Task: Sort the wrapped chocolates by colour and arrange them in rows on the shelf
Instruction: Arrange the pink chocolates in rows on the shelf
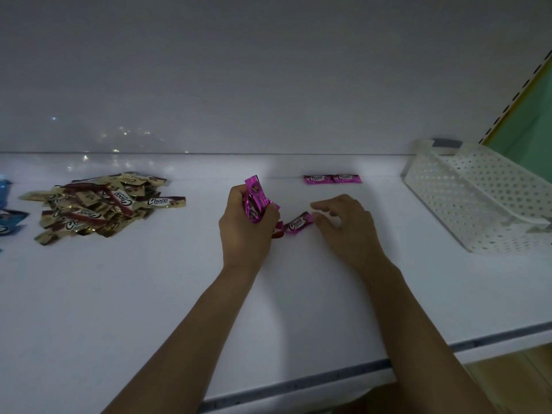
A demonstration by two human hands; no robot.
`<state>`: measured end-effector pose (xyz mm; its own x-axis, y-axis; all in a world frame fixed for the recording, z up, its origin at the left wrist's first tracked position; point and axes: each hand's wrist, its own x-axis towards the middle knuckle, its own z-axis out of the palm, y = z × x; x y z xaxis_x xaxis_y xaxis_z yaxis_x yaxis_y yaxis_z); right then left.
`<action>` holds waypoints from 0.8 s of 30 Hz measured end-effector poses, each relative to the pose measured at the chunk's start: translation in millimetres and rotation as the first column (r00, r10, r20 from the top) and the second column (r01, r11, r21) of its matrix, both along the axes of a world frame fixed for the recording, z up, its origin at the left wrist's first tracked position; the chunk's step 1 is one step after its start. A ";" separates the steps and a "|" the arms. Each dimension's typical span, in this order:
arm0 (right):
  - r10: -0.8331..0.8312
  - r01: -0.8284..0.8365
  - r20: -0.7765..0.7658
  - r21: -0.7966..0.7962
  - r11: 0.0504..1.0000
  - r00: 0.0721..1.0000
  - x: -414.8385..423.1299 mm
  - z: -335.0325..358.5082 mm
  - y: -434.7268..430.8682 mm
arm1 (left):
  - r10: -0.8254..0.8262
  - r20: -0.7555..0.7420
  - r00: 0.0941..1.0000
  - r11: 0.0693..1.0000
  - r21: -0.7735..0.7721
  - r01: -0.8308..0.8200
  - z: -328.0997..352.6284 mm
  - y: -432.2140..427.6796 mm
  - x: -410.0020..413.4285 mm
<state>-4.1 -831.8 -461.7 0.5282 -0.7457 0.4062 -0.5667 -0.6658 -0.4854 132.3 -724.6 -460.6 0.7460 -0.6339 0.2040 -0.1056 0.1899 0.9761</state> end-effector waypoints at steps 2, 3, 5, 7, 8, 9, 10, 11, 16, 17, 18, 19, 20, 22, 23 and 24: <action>0.128 -0.125 0.068 -0.048 0.991 0.989 2.7 -0.5 3.6 | 0.007 0.001 1.000 1.000 0.001 -0.007 -1.0 -0.8 0.6; 0.189 -0.186 0.064 -0.056 0.981 0.980 4.5 -0.6 6.9 | 0.011 0.001 1.000 1.000 0.003 -0.011 -1.5 -1.0 0.7; 0.269 -0.270 -0.024 -0.049 0.962 0.963 7.4 -1.0 12.3 | 0.019 0.007 1.000 1.000 0.009 -0.019 -1.9 -1.3 0.8; 0.301 -0.313 -0.141 -0.072 0.947 0.943 8.2 -2.6 13.5 | 0.023 0.020 1.000 0.999 0.025 -0.023 -2.2 -1.4 1.6; 0.304 -0.324 -0.180 -0.091 0.942 0.935 8.0 -3.5 12.7 | 0.025 0.023 0.999 0.999 0.030 -0.026 -2.8 -1.4 2.1; 0.302 -0.328 -0.205 -0.104 0.939 0.931 7.3 -4.0 11.6 | 0.027 0.020 0.999 0.999 0.030 -0.027 -3.2 -1.4 2.5; 0.298 -0.329 -0.225 -0.117 0.937 0.928 6.9 -4.3 10.5 | 0.026 0.018 0.999 0.999 0.028 -0.027 -3.6 -1.4 2.4; 0.292 -0.331 -0.248 -0.136 0.934 0.924 6.7 -4.7 10.0 | 0.025 0.023 0.999 0.999 0.027 -0.026 -3.7 -1.5 2.4; 0.216 -0.319 -0.371 -0.242 0.916 0.903 8.0 -5.4 16.6 | 0.014 0.037 0.999 1.000 0.019 -0.015 -5.7 -4.3 3.1; 0.205 -0.309 -0.377 -0.239 0.921 0.903 8.6 -5.8 18.1 | 0.013 0.034 0.999 1.000 0.015 -0.014 -5.9 -4.3 2.8; 0.198 -0.293 -0.373 -0.219 0.930 0.907 9.2 -6.5 18.9 | 0.014 0.034 0.999 1.000 0.013 -0.015 -6.3 -4.1 2.6; 0.190 -0.273 -0.353 -0.200 0.941 0.916 9.4 -7.2 18.5 | 0.014 0.033 0.999 1.000 0.011 -0.014 -6.4 -3.7 2.1; 0.179 -0.248 -0.321 -0.188 0.950 0.930 9.2 -7.3 17.6 | 0.010 0.027 1.000 1.000 0.010 -0.010 -6.2 -3.1 1.5; 0.126 -0.168 -0.218 -0.191 0.967 0.968 7.4 -3.8 14.9 | -0.010 -0.004 1.000 1.000 0.003 0.010 -4.4 -2.4 0.3; 0.097 -0.128 -0.157 -0.199 0.972 0.983 6.4 -0.7 13.7 | -0.020 -0.015 1.000 1.000 0.000 0.020 -3.2 -2.4 -0.2; 0.084 -0.105 -0.111 -0.208 0.972 0.990 5.9 1.5 13.1 | -0.025 -0.015 1.000 1.000 0.004 0.025 -2.7 -3.1 -0.3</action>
